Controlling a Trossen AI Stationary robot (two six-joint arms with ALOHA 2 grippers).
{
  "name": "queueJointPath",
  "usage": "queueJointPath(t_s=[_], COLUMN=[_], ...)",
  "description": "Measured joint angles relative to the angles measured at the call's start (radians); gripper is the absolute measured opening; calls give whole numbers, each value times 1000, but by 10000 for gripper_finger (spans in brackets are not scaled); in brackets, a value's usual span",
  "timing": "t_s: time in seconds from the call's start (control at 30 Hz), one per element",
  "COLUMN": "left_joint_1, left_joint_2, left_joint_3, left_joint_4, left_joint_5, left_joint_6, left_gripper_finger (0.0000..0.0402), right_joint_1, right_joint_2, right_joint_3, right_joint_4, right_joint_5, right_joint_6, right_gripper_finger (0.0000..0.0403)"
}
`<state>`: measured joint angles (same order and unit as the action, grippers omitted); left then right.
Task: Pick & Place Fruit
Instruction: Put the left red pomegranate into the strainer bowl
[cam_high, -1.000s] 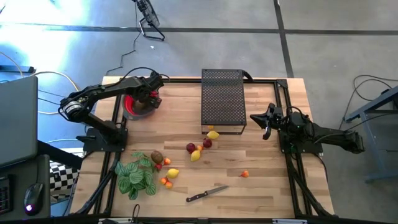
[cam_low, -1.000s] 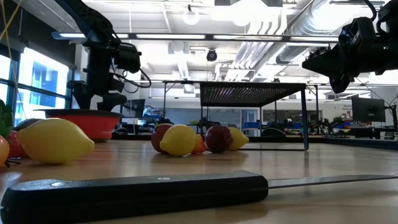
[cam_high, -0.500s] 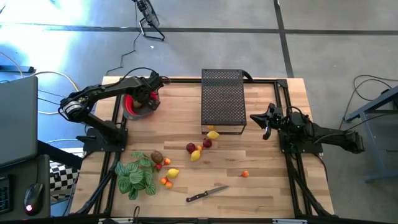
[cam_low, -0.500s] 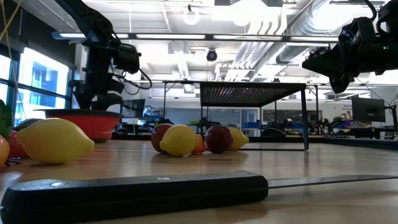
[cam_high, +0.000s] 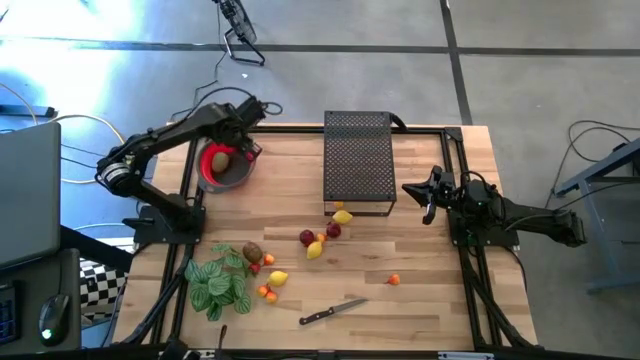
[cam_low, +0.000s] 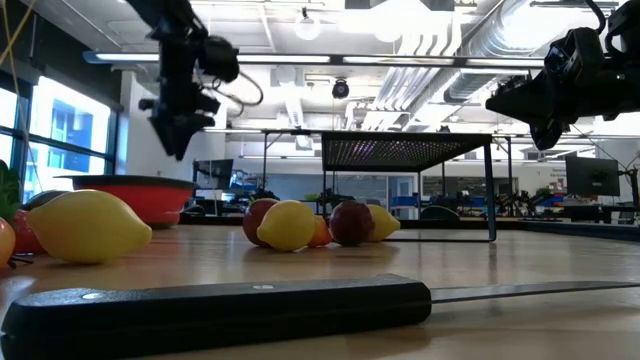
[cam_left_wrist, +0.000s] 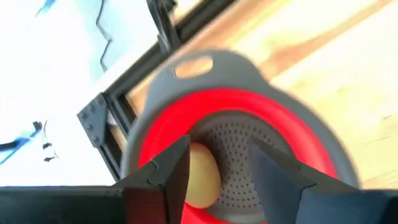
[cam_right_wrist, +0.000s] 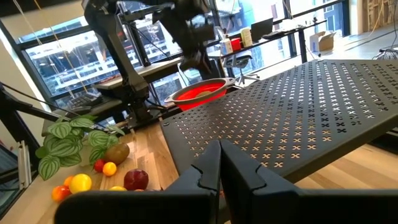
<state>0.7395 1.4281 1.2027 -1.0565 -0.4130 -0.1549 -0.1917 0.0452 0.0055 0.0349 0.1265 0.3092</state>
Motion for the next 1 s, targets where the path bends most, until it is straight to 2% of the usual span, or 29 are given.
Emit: queueJointPath(t_s=[0.23,0.4,0.6,0.83,1.0], left_joint_1=[-1,-51,-182,-359,-475], left_joint_2=[0,-35,-116,-205,-225], left_joint_3=[123,128,128,128,128], left_joint_4=[-96,-91,-44,-1,29], left_joint_5=[109,214,277,277,277], left_joint_6=[58,164,192,134,117], left_gripper_finger=[126,103,67,35,26], right_joint_1=[0,0,0,0,0], right_joint_2=[0,0,0,0,0], right_joint_3=[0,0,0,0,0], right_joint_4=[0,0,-1,-1,0], right_joint_5=[-3,-4,-5,-5,-5], right_joint_6=[0,0,0,0,0], right_gripper_finger=[2,2,2,2,2])
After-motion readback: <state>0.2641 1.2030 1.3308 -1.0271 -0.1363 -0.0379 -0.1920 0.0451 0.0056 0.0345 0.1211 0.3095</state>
